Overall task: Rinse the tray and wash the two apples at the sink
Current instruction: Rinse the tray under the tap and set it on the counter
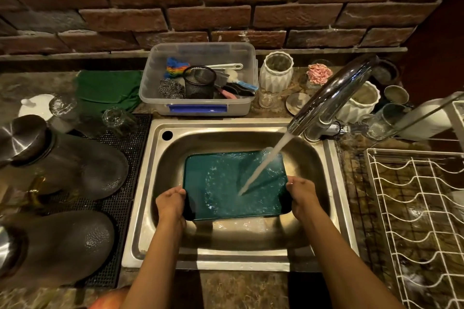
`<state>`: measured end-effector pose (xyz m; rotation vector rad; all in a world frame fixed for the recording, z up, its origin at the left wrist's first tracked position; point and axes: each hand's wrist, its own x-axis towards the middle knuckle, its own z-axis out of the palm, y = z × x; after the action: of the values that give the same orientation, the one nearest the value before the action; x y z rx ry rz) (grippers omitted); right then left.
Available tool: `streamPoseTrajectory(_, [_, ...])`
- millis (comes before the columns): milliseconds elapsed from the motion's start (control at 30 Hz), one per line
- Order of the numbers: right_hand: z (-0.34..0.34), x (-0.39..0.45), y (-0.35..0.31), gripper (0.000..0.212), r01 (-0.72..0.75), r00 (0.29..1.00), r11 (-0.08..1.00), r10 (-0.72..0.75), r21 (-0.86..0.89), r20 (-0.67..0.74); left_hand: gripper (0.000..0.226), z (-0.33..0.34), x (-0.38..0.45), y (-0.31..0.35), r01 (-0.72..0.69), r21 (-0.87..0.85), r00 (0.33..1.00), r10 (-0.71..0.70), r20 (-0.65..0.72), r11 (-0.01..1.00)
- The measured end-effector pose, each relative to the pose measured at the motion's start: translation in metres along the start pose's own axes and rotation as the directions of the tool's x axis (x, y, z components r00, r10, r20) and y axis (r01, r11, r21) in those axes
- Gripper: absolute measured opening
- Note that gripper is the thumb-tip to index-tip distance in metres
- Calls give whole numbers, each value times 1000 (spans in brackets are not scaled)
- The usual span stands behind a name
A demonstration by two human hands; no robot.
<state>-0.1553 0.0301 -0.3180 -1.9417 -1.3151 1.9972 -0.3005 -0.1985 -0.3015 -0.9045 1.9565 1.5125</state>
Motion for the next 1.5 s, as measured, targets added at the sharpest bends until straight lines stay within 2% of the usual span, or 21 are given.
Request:
streamPoseTrajectory(233, [-1, -16, -22, 31, 124, 992, 991, -124, -45, 13, 32, 11, -3, -17, 111, -20, 994, -111, 7, 994])
streamPoseTrajectory(467, [-8, -21, -32, 25, 133, 990, 980, -124, -148, 66, 24, 15, -11, -19, 186, -2, 982, -186, 37, 982])
streamPoseTrajectory(633, [-10, -26, -40, 29, 168, 985, 965, -157, -200, 68, 21, 17, -15, -18, 199, 50, 979, -202, 41, 979])
streamPoseTrajectory(733, [-11, -25, -41, 30, 138, 990, 969, -129, -205, 56, 22, 14, -13, -15, 193, 76, 980, -196, 29, 978])
streamPoseTrajectory(900, [-14, -11, -21, 28, 66, 998, 984, -65, -167, 12, 21, 9, -4, -8, 101, 74, 995, -100, -27, 992])
streamPoseTrajectory(1200, [-2, -5, 12, 35, -155, 987, 986, 157, 59, -26, 23, 8, -8, 16, -73, 26, 997, 73, -1, 997])
streamPoseTrajectory(1367, [3, -11, 14, 43, -157, 988, 977, 157, 143, 14, 25, 4, -3, 16, -138, 15, 990, 138, -10, 990])
streamPoseTrajectory(1500, [8, -15, 11, 48, -99, 995, 976, 90, 196, 52, 32, 0, -3, 13, -140, -30, 990, 140, -10, 990])
